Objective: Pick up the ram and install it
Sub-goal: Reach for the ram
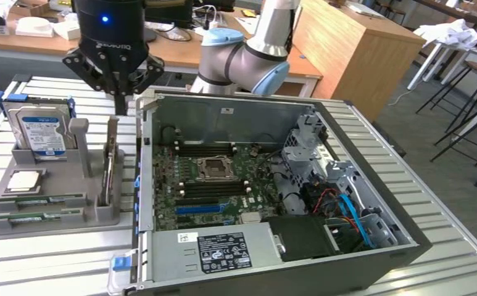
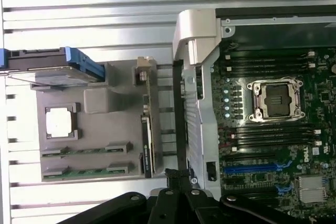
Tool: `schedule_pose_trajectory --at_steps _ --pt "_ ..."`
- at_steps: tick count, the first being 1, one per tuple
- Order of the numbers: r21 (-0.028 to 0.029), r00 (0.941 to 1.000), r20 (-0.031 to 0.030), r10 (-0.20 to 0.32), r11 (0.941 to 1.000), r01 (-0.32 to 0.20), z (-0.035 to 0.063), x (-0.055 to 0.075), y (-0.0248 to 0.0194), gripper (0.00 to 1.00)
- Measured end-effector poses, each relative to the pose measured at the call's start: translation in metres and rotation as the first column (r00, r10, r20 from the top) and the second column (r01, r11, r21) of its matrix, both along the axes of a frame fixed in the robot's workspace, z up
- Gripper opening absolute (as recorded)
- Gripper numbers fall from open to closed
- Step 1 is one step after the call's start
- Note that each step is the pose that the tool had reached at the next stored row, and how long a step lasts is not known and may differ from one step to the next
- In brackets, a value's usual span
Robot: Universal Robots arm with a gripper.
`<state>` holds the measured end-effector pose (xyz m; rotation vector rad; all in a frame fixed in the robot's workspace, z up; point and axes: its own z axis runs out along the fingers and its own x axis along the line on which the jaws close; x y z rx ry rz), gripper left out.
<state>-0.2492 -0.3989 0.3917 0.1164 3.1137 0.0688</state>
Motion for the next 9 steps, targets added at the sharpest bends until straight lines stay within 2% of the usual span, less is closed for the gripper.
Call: schedule_pose_trajectory --at_steps 9 --pt "0.0 1.0 0.0 0.0 1.0 0.0 -0.0005 -0.03 0.0 0.1"
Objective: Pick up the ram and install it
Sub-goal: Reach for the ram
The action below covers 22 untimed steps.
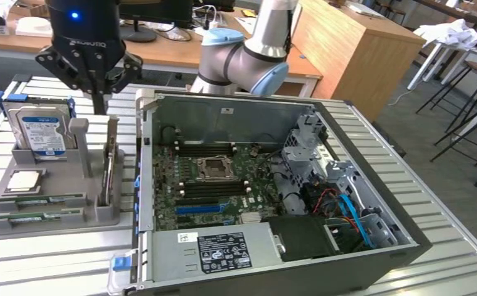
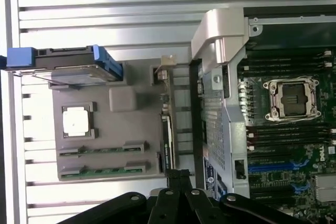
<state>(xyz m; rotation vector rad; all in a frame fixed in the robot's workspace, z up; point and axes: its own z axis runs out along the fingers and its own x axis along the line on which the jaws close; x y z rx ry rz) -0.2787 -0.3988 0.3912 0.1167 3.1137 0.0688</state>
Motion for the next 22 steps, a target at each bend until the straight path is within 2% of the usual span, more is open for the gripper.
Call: schedule_pose_trajectory --at_steps 22 --pt "0.0001 1.0 -0.0002 0.0 1.0 0.0 -0.0017 -0.058 0.0 0.1"
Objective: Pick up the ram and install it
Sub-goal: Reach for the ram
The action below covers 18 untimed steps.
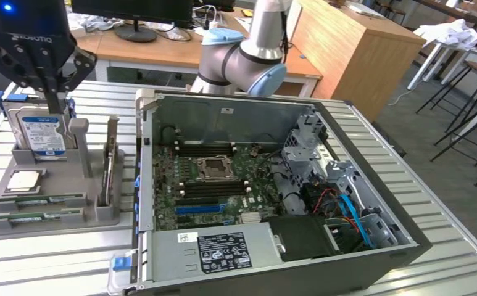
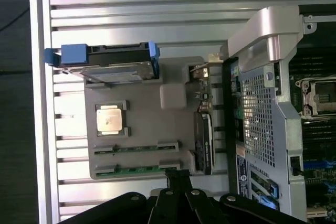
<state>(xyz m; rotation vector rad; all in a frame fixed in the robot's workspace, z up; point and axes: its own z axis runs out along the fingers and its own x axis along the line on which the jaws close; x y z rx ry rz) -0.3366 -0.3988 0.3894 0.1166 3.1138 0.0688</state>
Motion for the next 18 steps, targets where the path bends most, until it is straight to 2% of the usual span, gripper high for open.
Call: schedule_pose_trajectory --at_steps 18 --pt "0.0 1.0 -0.0057 0.0 1.0 0.0 -0.0029 -0.041 0.0 0.1"
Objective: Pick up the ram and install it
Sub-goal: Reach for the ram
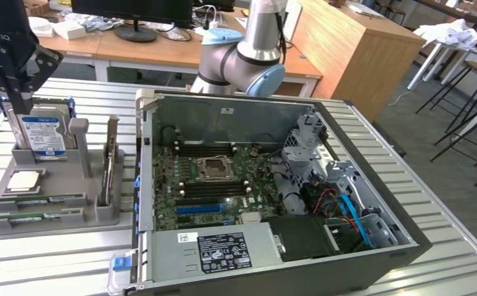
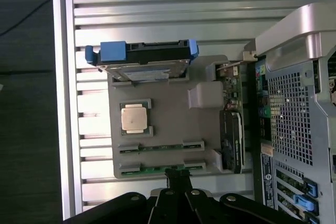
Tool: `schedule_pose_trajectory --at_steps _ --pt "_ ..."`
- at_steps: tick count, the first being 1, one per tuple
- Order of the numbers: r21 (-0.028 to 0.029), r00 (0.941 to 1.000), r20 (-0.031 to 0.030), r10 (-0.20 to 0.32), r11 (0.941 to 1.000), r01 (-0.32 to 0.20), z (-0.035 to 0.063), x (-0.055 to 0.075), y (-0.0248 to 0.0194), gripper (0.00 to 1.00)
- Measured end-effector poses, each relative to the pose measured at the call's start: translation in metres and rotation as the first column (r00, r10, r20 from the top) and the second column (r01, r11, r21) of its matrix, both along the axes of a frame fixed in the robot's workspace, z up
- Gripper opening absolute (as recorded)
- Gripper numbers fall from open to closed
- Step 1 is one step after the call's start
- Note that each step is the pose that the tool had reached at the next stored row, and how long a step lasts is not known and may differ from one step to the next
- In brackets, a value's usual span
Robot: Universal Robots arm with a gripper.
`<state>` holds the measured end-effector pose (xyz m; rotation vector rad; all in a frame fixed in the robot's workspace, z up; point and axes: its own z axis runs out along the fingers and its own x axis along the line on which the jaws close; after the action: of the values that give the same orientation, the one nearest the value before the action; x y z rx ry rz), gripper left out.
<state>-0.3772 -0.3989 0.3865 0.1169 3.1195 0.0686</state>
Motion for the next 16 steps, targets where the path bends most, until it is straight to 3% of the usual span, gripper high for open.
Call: schedule_pose_trajectory --at_steps 12,16 --pt "0.0 1.0 -0.0013 0.0 1.0 0.0 -0.0002 -0.0008 -0.0001 0.1" --pt "0.0 1.0 -0.0013 0.0 1.0 0.0 -0.0002 -0.0008 -0.0031 0.1"
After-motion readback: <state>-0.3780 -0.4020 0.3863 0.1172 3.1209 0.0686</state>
